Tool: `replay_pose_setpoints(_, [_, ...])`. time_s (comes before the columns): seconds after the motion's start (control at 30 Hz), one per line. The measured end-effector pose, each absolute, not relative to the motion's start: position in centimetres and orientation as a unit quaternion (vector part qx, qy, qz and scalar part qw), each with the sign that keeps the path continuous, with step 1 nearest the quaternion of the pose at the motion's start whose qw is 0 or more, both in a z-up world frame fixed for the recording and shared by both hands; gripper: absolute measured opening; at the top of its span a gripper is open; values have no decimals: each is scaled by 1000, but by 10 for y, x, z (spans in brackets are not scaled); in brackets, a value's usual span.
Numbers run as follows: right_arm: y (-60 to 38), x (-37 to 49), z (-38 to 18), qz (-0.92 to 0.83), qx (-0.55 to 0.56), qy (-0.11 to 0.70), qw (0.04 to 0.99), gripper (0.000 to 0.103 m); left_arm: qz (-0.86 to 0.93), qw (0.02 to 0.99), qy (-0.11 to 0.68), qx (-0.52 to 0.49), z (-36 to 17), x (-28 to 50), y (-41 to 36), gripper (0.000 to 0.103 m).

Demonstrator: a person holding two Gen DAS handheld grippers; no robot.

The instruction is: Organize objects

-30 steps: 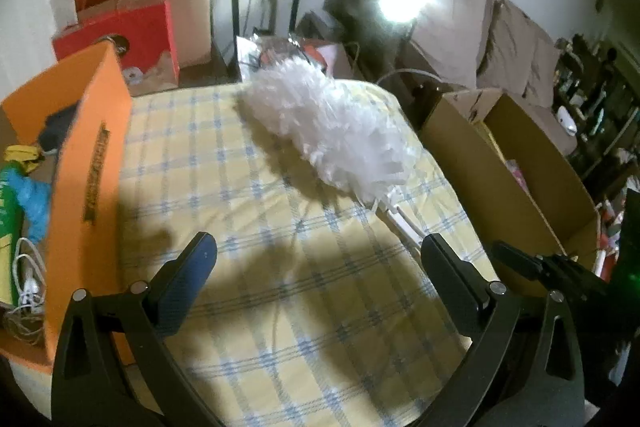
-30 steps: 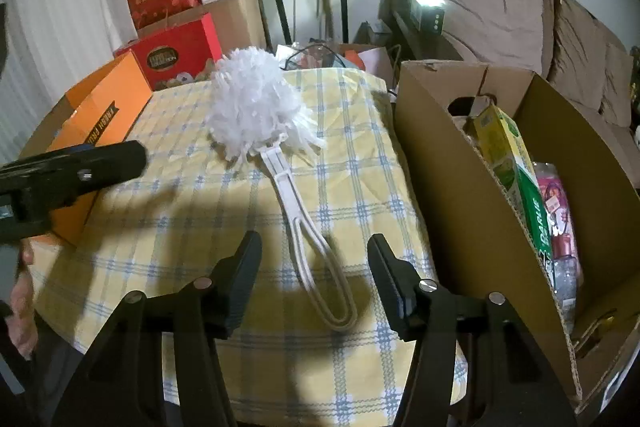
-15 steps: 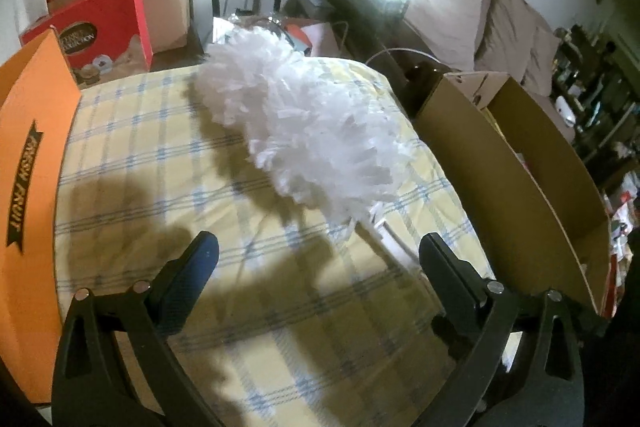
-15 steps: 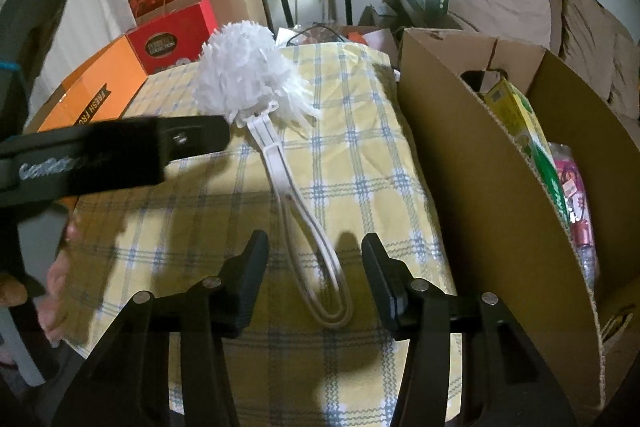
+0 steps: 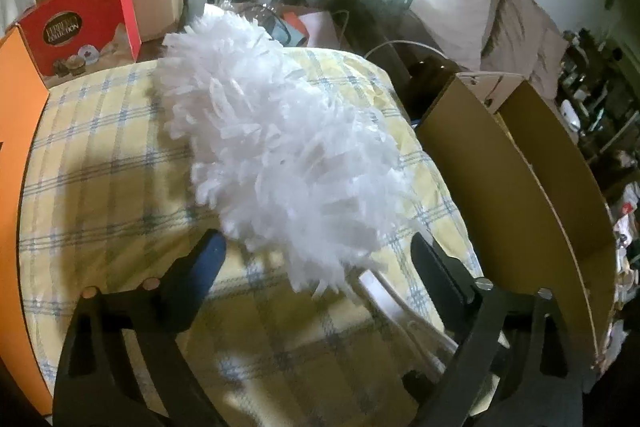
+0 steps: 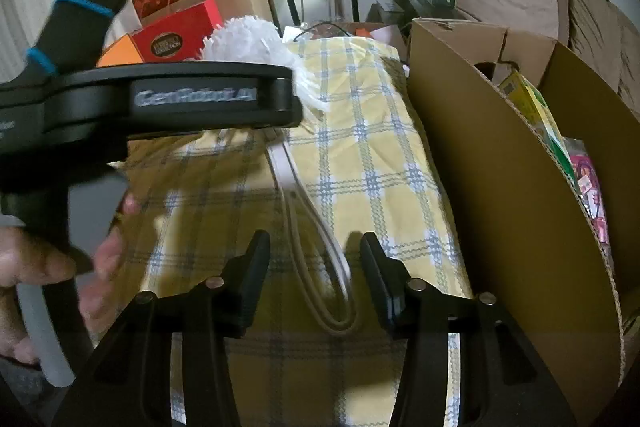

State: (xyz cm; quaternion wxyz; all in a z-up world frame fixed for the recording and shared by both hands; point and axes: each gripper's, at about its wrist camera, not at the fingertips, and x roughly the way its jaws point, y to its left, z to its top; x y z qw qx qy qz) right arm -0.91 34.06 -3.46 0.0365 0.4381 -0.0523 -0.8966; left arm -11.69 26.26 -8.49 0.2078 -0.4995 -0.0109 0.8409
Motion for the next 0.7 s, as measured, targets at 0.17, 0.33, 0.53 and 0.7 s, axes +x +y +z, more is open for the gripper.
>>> replay_pose_setpoints(0.17, [336, -12, -36, -897, 438, -43, 35, 33, 842, 198, -9, -501, -91, -122, 267, 65])
replay_pose_setpoints(0.33, [332, -11, -35, -898, 437, -29, 36, 31, 842, 209, -6, -497, -90, -123, 269, 39])
replay_pose_setpoints(0.53, [323, -10, -35, -897, 437, -33, 55, 27, 835, 223, -31, -502, -89, -122, 261, 31])
replay_pose_setpoints(0.7, [317, -9, -34, -896, 435, -47, 71, 27, 834, 228, -50, -499, -82, -118, 248, 26])
